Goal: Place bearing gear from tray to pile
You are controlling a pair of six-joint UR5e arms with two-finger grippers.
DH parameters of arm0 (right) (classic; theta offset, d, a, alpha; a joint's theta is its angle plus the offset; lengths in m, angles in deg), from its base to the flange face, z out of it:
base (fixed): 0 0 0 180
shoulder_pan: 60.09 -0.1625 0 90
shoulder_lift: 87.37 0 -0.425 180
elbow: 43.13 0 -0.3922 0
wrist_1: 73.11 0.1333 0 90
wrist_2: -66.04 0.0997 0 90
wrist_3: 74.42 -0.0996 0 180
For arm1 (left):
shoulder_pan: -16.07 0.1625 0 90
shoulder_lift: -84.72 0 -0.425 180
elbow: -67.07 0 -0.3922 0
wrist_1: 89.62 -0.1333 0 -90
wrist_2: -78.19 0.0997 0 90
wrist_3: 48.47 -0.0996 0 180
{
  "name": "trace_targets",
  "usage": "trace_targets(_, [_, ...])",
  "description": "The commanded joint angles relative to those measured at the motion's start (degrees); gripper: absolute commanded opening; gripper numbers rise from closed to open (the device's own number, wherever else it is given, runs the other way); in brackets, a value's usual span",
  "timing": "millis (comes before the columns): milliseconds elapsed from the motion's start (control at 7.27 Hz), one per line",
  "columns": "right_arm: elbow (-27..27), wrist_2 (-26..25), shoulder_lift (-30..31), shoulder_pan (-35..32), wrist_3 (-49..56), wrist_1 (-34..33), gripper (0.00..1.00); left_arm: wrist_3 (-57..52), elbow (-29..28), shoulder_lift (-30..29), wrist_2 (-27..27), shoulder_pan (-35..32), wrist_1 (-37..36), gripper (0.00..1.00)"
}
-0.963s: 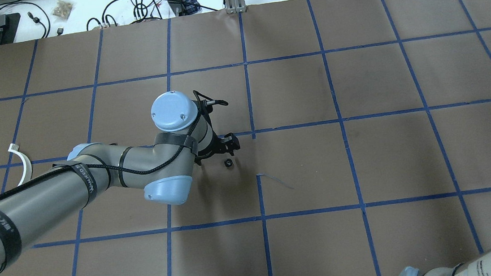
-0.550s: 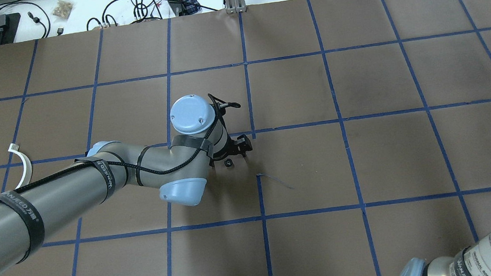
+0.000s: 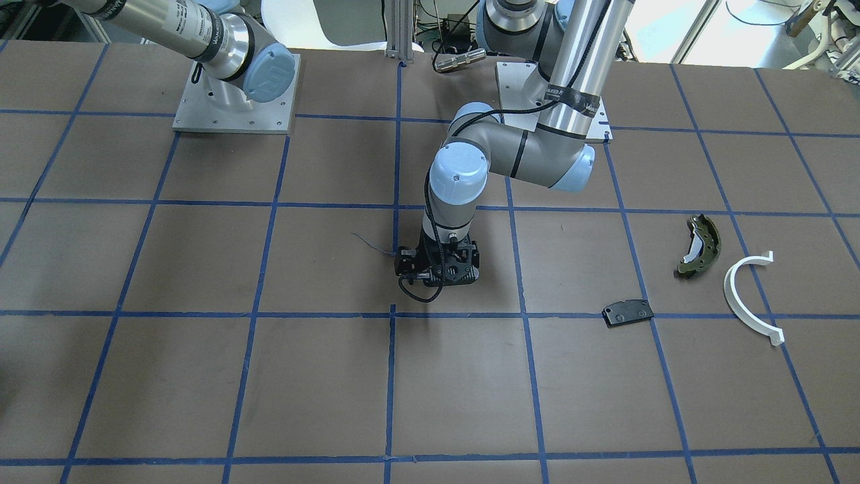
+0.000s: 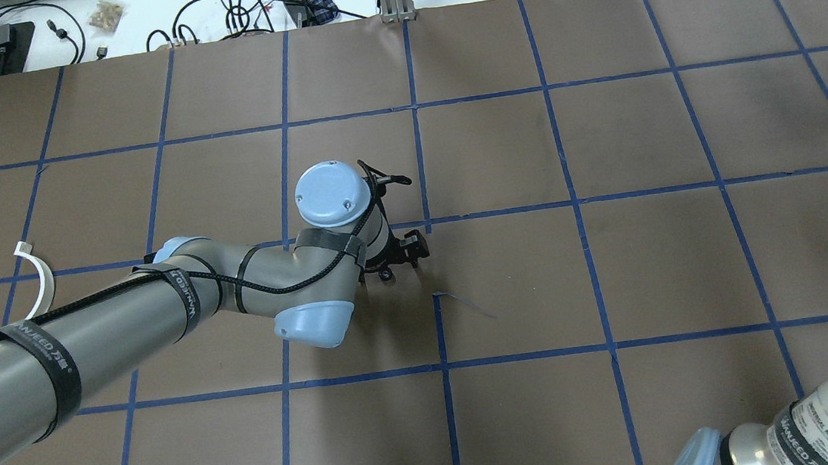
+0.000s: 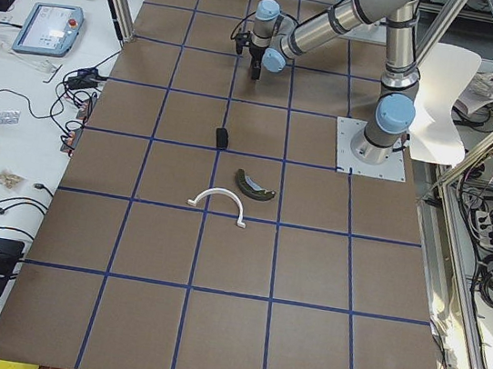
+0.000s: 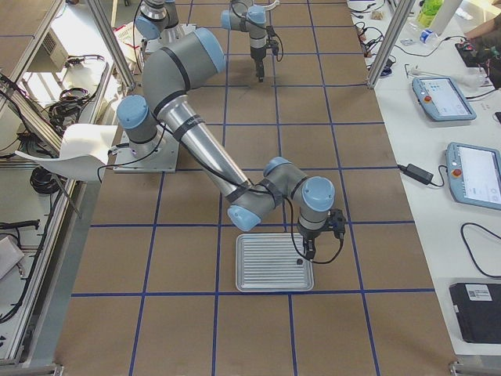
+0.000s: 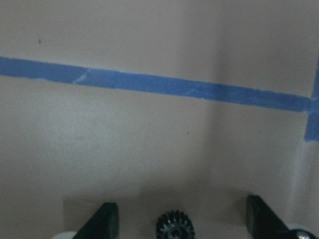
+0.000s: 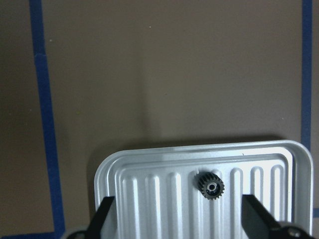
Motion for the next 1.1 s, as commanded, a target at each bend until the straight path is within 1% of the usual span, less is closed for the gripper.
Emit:
trace_targets(0, [-0.9,-1.7,-2.3,0.9,2.8,-0.4,0.79,0.1,0.1,0.0,0.1,-0.1,1.7,0.79])
trace_targets(138, [-1.0,-1.8,-2.8,1.5,5.4,-0.4,0.76,0.1,-0.1,0.3,0.6,-0.3,2.4,0.32])
trace_targets(275, [-1.3,-1.8,-3.4,1.5,6.4,-0.4,0.69,0.2,-0.1,0.4,0.6,-0.5,2.7,0.08])
trace_targets(413, [-1.7,-2.0,-3.7,1.5,7.8,-0.4,0.67,0.2,0.0,0.5,0.6,-0.7,3.0,0.02])
trace_targets(550, [-2.2,-2.0,-4.5,1.6,8.1,-0.4,0.65,0.3,-0.1,0.7,0.7,-0.7,3.0,0.00])
trace_targets(688, [-2.8,-2.4,-4.8,1.6,8.1,-0.4,0.60,0.4,-0.1,0.7,0.7,-0.7,3.0,0.00])
trace_targets(826, [-2.8,-2.4,-4.9,1.6,8.1,-0.4,0.58,0.4,-0.4,1.0,0.6,-0.7,2.9,0.00])
trace_targets(963, [-2.9,-2.4,-5.1,1.6,8.1,-0.4,0.56,0.2,-2.1,2.1,0.6,-0.2,5.6,0.00])
